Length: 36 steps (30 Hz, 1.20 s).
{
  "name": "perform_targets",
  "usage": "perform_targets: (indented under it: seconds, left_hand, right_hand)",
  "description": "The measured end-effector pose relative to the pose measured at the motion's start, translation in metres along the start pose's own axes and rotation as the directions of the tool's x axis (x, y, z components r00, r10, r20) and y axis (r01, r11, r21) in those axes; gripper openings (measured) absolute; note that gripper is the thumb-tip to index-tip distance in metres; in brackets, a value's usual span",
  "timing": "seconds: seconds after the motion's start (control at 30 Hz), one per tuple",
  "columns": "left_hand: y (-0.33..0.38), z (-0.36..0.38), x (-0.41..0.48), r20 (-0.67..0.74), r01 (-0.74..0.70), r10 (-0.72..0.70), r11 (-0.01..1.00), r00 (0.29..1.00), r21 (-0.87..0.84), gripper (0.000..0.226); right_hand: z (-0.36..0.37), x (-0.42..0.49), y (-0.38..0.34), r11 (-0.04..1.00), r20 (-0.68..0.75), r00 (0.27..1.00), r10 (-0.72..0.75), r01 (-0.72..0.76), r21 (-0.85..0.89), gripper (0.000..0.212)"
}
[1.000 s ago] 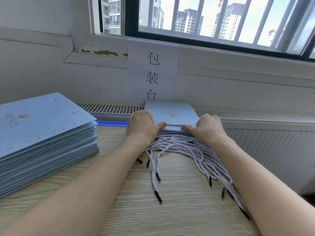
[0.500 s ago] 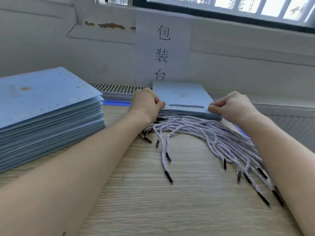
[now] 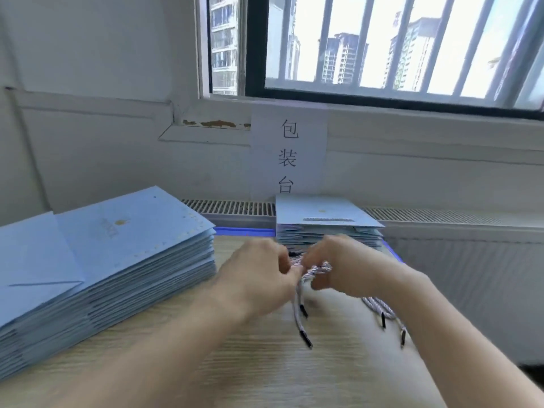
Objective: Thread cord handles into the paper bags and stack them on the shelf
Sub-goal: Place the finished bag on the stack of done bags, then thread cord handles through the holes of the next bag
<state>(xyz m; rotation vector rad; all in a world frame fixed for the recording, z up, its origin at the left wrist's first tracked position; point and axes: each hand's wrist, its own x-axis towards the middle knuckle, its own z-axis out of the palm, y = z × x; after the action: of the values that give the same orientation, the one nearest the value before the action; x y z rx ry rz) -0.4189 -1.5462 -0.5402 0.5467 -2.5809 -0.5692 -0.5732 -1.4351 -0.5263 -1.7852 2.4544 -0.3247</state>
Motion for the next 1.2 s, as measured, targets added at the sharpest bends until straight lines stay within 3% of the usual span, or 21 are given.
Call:
perform_targets:
  seconds: [0.27, 0.33, 0.43, 0.5, 0.63, 0.73, 0.87, 0.97, 1.03, 1.1, 1.2]
  left_hand:
    - [-0.018, 0.017, -0.005, 0.016, -0.044, 0.046, 0.996, 0.999, -0.081, 0.012]
    - [-0.020, 0.022, 0.007, 0.010, -0.023, 0.024, 0.997, 1.000, -0.076, 0.011]
    - [-0.018, 0.030, 0.026, -0.004, -0.033, 0.033, 0.999, 0.999, -0.035, 0.014]
    - [-0.012, 0.034, 0.036, -0.019, -0.042, 0.042, 0.999, 0.999, 0.009, 0.017]
    - [0.000, 0.025, 0.037, -0.001, -0.051, 0.051, 0.998, 0.999, 0.031, 0.018]
    - [-0.002, -0.005, 0.011, -0.170, -0.066, 0.085, 0.991, 0.982, 0.119, 0.018]
    - [-0.039, -0.062, -0.041, -0.514, 0.059, 0.137, 0.936, 0.847, 0.347, 0.015]
    - [-0.077, -0.089, -0.072, -0.462, 0.287, -0.035, 0.825, 0.886, 0.488, 0.037]
    - [-0.086, -0.094, -0.087, -0.400, 0.297, -0.085, 0.811, 0.913, 0.505, 0.030]
    - [-0.088, -0.092, -0.098, -0.358, 0.198, 0.026, 0.794, 0.933, 0.574, 0.028]
    - [-0.083, -0.093, -0.106, -0.359, 0.095, 0.190, 0.759, 0.914, 0.644, 0.041]
  right_hand:
    - [0.017, -0.015, 0.012, 0.995, -0.174, 0.980, -0.093, 0.099, 0.025, 0.002]
    - [0.015, -0.018, 0.014, 0.995, -0.263, 0.964, -0.050, 0.070, 0.067, 0.006]
    - [0.005, -0.023, 0.007, 0.962, -0.431, 0.901, 0.045, 0.078, 0.262, 0.017]
    - [-0.003, -0.029, -0.004, 0.882, -0.406, 0.913, 0.051, 0.149, 0.448, 0.020]
    - [-0.002, -0.037, -0.024, 0.599, -0.209, 0.966, -0.150, 0.257, 0.759, 0.017]
    - [0.004, -0.034, -0.027, 0.625, -0.195, 0.961, -0.198, 0.277, 0.730, 0.018]
    - [0.008, -0.031, -0.029, 0.626, -0.258, 0.955, -0.147, 0.291, 0.723, 0.035]
    - [0.010, -0.028, -0.035, 0.688, -0.299, 0.946, -0.121, 0.297, 0.662, 0.057]
    - [0.013, -0.027, -0.040, 0.699, -0.345, 0.930, -0.124, 0.329, 0.634, 0.063]
    - [0.016, -0.025, -0.043, 0.693, -0.386, 0.914, -0.123, 0.357, 0.626, 0.058]
    - [0.018, -0.025, -0.041, 0.700, -0.403, 0.908, -0.111, 0.359, 0.617, 0.041]
